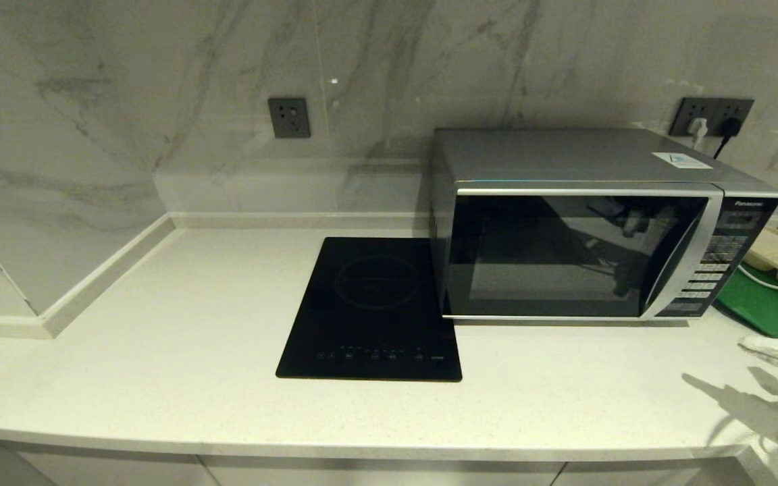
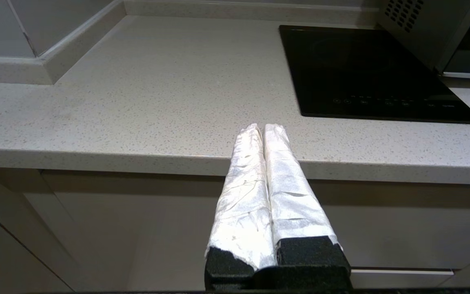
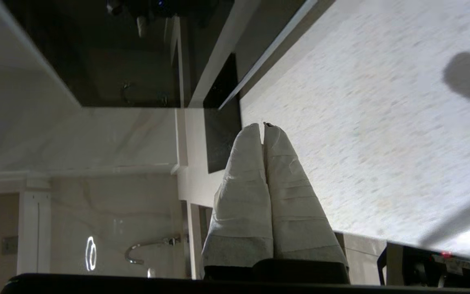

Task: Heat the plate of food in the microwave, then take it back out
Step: Open the microwave oven

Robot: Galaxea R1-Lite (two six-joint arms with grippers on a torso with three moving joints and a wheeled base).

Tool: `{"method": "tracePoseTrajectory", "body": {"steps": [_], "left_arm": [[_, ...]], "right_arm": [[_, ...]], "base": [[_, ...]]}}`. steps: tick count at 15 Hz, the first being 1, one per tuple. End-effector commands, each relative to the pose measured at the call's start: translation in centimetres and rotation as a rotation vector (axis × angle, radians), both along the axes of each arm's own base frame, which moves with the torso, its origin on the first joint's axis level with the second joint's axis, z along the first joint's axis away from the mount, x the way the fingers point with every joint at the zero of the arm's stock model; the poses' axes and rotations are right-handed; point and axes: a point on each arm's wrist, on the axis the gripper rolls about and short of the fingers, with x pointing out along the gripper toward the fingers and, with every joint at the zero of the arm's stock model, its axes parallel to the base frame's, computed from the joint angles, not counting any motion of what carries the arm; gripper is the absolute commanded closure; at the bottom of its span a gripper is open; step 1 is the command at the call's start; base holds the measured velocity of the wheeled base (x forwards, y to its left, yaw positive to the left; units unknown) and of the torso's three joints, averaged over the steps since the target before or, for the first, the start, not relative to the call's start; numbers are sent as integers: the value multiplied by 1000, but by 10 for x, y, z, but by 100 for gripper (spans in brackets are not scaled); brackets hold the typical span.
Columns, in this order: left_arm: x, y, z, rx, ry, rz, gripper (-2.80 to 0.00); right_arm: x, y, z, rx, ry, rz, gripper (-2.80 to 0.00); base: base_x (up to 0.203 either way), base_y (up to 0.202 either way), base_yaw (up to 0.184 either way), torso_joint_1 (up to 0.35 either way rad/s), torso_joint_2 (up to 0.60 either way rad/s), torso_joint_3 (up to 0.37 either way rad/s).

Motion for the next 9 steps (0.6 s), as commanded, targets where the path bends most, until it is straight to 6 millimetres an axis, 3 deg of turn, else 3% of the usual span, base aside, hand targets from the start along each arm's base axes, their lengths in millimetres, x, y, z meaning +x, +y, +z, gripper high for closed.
{"method": "tracePoseTrajectory", "body": {"steps": [1,5,9], "left_arm": [[0,0,0,-1,0,0,0],[0,0,0,-1,0,0,0],[0,0,0,-1,-1,0,0]], "right_arm": [[11,-22,-30,40,35,-23,0],[18,-45,-52,-21,13,-73,0],[14,-41,-42,-152,-52,-122,0]], "base": [[0,0,0,0,0,0],[0,0,0,0,0,0],[0,0,0,0,0,0]]}}
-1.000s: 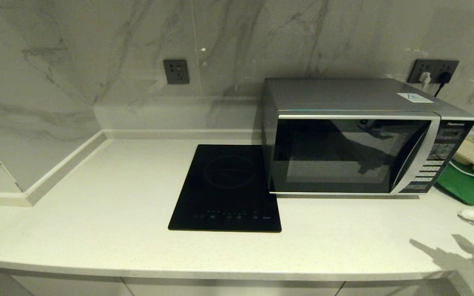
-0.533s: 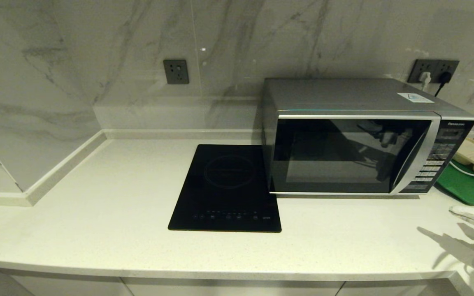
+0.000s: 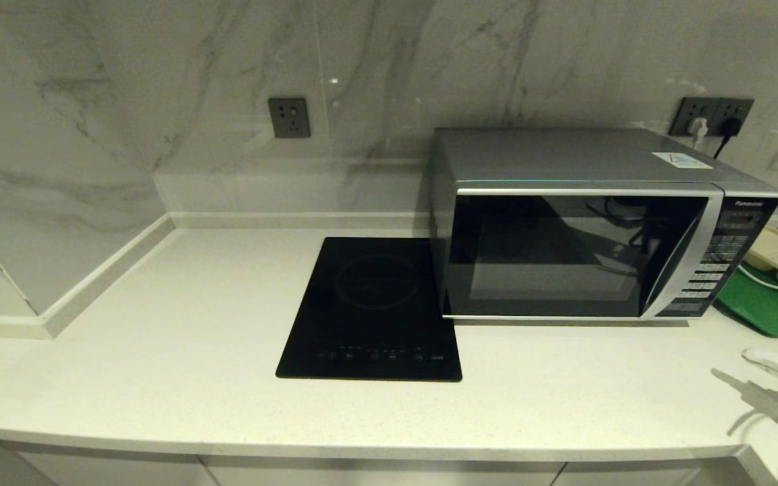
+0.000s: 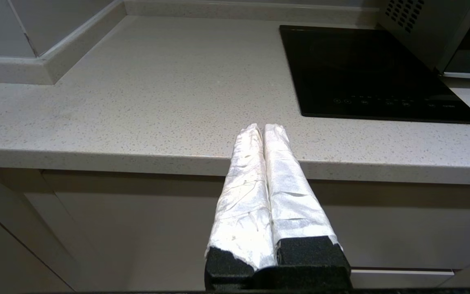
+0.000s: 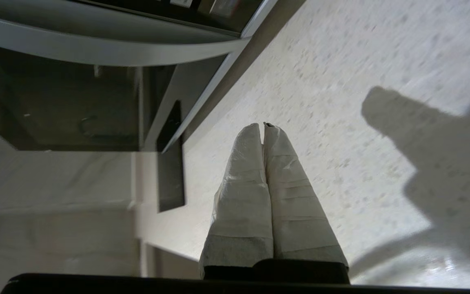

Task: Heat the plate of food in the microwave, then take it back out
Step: Open the microwave oven

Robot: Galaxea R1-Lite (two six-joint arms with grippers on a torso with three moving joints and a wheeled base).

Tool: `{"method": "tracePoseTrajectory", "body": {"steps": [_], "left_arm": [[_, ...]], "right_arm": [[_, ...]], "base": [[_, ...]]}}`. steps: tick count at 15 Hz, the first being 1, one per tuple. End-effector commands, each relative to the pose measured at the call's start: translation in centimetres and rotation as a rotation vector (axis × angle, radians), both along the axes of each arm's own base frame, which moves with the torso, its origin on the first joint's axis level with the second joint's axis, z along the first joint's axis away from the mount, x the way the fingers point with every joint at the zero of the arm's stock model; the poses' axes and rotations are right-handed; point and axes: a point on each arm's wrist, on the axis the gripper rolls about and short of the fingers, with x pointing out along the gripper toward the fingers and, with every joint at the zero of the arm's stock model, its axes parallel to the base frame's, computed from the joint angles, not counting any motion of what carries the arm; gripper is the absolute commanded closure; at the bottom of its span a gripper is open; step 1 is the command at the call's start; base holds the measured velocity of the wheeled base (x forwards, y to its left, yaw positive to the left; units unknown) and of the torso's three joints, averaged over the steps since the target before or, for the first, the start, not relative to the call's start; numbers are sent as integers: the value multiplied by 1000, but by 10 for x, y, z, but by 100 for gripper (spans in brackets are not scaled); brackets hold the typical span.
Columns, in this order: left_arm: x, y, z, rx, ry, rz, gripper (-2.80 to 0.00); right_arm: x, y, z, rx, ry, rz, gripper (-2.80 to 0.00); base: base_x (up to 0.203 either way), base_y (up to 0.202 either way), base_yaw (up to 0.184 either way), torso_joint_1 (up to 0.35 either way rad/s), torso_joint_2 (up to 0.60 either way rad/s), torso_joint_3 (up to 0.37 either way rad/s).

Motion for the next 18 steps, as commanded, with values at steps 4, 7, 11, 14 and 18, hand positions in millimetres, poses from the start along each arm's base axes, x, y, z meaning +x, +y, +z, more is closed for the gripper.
{"method": "tracePoseTrajectory", "body": {"steps": [4,7,11,14,18], "left_arm": [[0,0,0,0,-1,0,0],[0,0,0,0,1,0,0],[0,0,0,0,-1,1,0],[0,0,0,0,1,0,0],[0,0,0,0,0,0,0]], "right_arm": [[17,-5,9,-35,-106,-59,0],[48,0,7,-11,-183,-148,0],[60,7,-2,51,-189,-154,0],[62,8,-10,65,-171,-149,0],[63,8,-15,78,-152,-149,0]], "base": [[0,0,0,0,0,0],[0,0,0,0,0,0],[0,0,0,0,0,0],[0,0,0,0,0,0],[0,0,0,0,0,0]]}}
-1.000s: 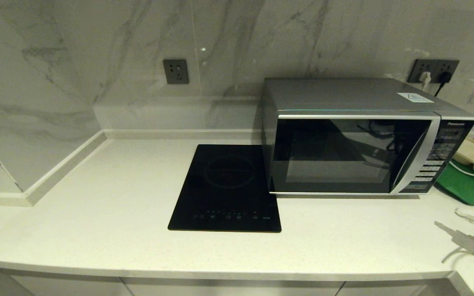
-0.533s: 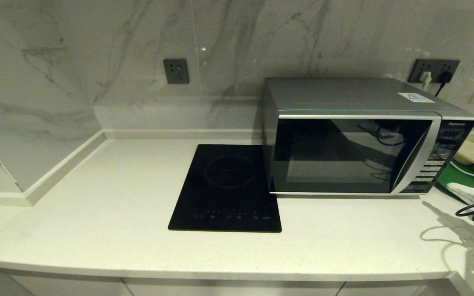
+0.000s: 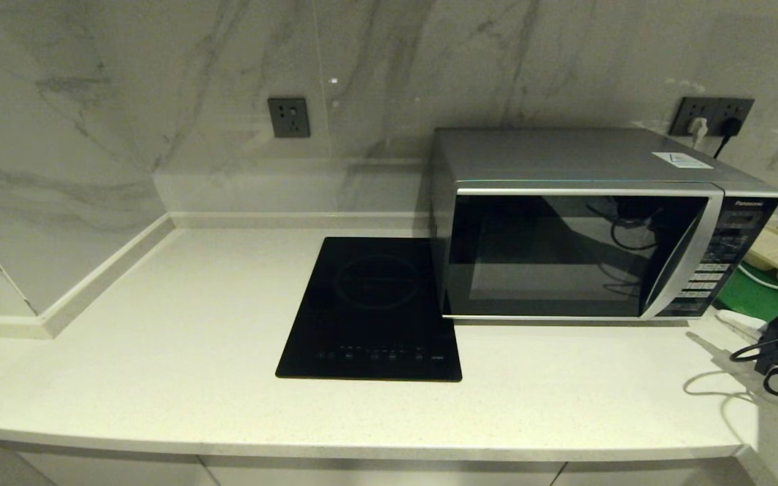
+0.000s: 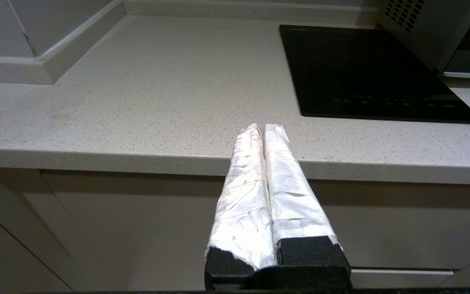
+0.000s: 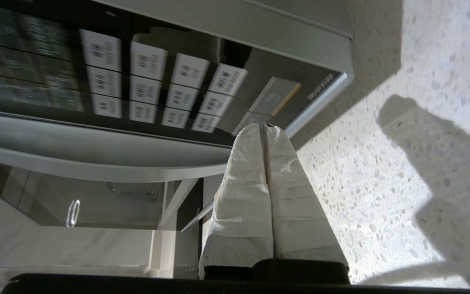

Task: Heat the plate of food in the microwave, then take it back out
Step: Open the microwave oven

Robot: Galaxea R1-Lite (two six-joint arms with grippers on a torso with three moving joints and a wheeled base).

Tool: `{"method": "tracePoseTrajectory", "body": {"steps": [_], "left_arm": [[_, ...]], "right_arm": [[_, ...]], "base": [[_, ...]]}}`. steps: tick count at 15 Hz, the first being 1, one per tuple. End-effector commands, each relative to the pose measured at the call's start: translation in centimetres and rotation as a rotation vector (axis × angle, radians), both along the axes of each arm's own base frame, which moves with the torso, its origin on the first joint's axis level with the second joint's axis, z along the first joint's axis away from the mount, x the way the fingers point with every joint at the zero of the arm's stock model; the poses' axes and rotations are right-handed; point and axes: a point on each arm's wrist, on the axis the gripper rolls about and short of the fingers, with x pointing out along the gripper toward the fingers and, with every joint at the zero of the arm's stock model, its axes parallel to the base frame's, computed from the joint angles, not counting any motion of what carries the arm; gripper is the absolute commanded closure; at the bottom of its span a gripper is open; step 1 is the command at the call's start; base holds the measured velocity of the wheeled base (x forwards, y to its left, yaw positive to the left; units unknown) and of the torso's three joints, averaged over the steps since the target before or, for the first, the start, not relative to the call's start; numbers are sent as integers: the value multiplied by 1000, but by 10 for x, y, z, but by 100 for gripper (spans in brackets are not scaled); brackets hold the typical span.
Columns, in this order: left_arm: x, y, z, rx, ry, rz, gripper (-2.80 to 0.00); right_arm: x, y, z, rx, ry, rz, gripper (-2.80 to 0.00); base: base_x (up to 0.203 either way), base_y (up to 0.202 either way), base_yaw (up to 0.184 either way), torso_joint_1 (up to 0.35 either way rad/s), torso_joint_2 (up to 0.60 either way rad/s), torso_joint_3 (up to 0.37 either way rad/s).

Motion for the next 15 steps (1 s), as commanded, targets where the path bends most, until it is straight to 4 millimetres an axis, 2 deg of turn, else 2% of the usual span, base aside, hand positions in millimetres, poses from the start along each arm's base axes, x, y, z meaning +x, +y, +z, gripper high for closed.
{"method": "tracePoseTrajectory", "body": {"steps": [1,5,9,15], "left_arm": [[0,0,0,-1,-1,0,0],[0,0,0,-1,1,0,0],[0,0,0,-1,1,0,0],[0,0,0,-1,1,0,0]], "right_arm": [[2,-1,-3,9,3,6,0],[10,5,-13,18,17,28,0],[15,14,-12,15,15,52,0],[17,14,-18,16,20,45,0]], "base": [[0,0,0,0,0,0],[0,0,0,0,0,0],[0,0,0,0,0,0],[0,0,0,0,0,0]]}}
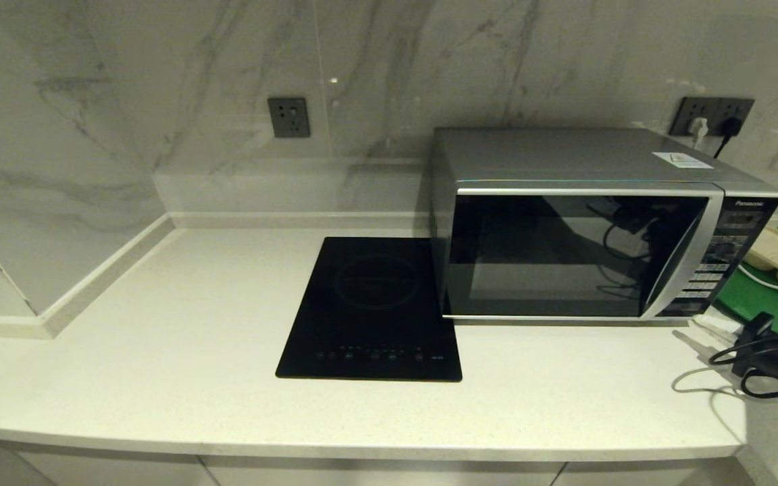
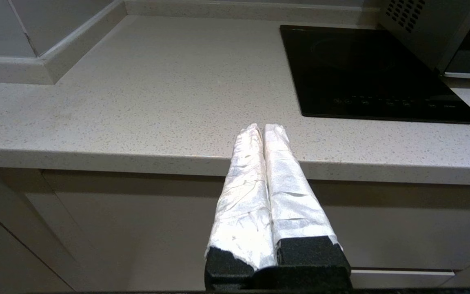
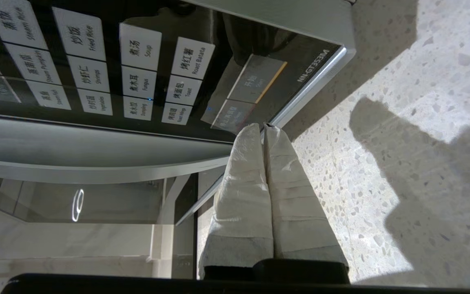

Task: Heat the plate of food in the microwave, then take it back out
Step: Open the microwave oven

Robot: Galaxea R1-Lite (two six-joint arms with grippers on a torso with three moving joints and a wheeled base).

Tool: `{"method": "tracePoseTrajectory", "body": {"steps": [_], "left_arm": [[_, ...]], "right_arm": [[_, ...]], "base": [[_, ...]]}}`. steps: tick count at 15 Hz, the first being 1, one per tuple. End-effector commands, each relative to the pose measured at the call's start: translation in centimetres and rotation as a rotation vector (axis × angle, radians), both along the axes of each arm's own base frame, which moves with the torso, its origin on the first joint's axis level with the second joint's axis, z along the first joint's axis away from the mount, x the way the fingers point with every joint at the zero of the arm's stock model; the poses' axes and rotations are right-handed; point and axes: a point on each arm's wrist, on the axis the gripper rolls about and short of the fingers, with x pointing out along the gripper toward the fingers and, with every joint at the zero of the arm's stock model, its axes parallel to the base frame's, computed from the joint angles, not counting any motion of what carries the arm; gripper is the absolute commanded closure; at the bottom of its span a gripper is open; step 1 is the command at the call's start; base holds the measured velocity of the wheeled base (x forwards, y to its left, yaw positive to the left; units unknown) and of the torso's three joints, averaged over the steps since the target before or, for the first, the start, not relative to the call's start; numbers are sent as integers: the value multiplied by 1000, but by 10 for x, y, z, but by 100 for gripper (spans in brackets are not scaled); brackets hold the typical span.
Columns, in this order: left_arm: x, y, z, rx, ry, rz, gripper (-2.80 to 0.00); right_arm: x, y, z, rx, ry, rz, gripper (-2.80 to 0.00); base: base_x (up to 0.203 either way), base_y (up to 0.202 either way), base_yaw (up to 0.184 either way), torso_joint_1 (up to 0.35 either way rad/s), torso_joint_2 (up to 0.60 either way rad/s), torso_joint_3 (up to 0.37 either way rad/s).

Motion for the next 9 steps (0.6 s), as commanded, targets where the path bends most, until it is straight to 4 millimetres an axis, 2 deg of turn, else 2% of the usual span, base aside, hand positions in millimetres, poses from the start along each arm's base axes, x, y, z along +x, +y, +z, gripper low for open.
{"method": "tracePoseTrajectory", "body": {"steps": [1,5,9], "left_arm": [[0,0,0,-1,-1,2,0],[0,0,0,-1,0,0,0],[0,0,0,-1,0,0,0]], "right_arm": [[1,-1,-2,0,-2,-7,0],[7,3,0,-25,-2,-75,0],[16,3,9,-17,-30,-58,0]], "base": [[0,0,0,0,0,0],[0,0,0,0,0,0],[0,0,0,0,0,0]]}}
